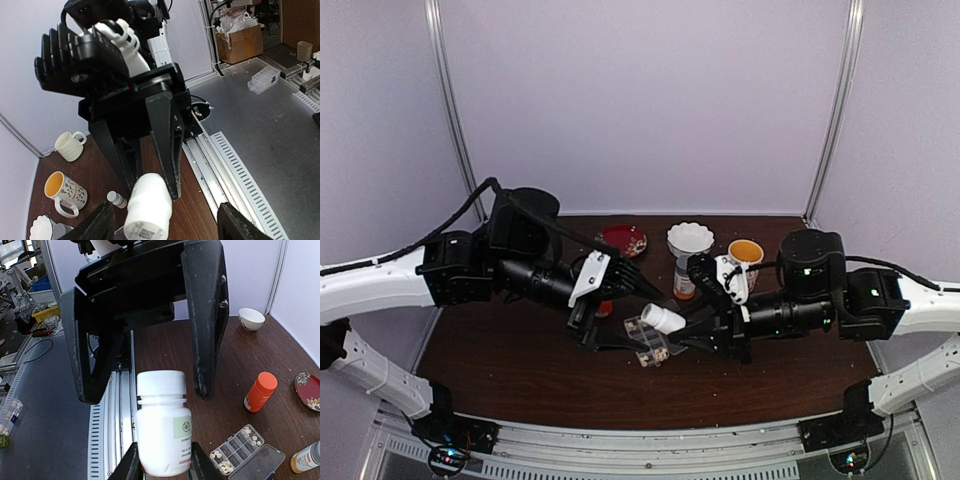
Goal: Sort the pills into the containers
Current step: Unscrew the lid of the pill bottle from the pill bottle.
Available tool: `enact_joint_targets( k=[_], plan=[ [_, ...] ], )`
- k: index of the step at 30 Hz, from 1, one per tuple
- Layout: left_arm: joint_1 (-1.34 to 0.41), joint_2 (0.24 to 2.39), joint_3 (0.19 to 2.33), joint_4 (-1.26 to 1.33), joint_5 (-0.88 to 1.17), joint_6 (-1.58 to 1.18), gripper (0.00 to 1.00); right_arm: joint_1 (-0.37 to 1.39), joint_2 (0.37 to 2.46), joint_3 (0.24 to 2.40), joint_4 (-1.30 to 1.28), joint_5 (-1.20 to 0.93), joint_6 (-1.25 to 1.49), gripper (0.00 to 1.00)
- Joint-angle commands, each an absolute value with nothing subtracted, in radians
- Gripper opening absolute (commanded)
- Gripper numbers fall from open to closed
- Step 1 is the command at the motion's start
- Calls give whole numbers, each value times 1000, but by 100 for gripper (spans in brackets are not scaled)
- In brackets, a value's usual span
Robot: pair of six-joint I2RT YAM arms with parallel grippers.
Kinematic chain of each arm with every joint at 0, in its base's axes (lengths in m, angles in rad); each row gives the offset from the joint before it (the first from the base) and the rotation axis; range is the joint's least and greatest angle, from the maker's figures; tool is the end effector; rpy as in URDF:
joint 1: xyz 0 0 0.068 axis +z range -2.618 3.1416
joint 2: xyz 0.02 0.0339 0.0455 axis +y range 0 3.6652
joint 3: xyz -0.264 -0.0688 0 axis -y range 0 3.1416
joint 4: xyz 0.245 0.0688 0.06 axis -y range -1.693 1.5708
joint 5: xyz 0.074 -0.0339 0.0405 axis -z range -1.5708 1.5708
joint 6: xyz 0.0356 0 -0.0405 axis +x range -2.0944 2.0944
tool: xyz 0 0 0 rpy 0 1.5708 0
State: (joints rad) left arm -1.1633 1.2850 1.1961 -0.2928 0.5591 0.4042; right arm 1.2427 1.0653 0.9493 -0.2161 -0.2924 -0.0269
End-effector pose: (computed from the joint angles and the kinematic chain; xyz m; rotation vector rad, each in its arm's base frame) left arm 0.0982 -0.2752 0.3660 1.6869 1.1425 -1.0343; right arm 0.0691 0.2349 0.3405 -1.3784 1.5114 1.0743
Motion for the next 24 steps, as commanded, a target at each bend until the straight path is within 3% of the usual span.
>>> enact_joint_targets(
  k=[1,5,16,24],
  plan=[
    [-1162,1292,1243,-296,573,428,71,1242,1058,987,-215,-306,-24,1],
    [-1162,1289,1246,-296,572,428,64,1241,1061,988,-216,-306,-26,1],
    [-1162,1288,1253,-297,518,407,28,1241,1059,978,-213,-306,-21,1],
    [-1160,1223,1216,-248,432,340,17,1242,1048,968,-211,-303,-18,1]
  ],
)
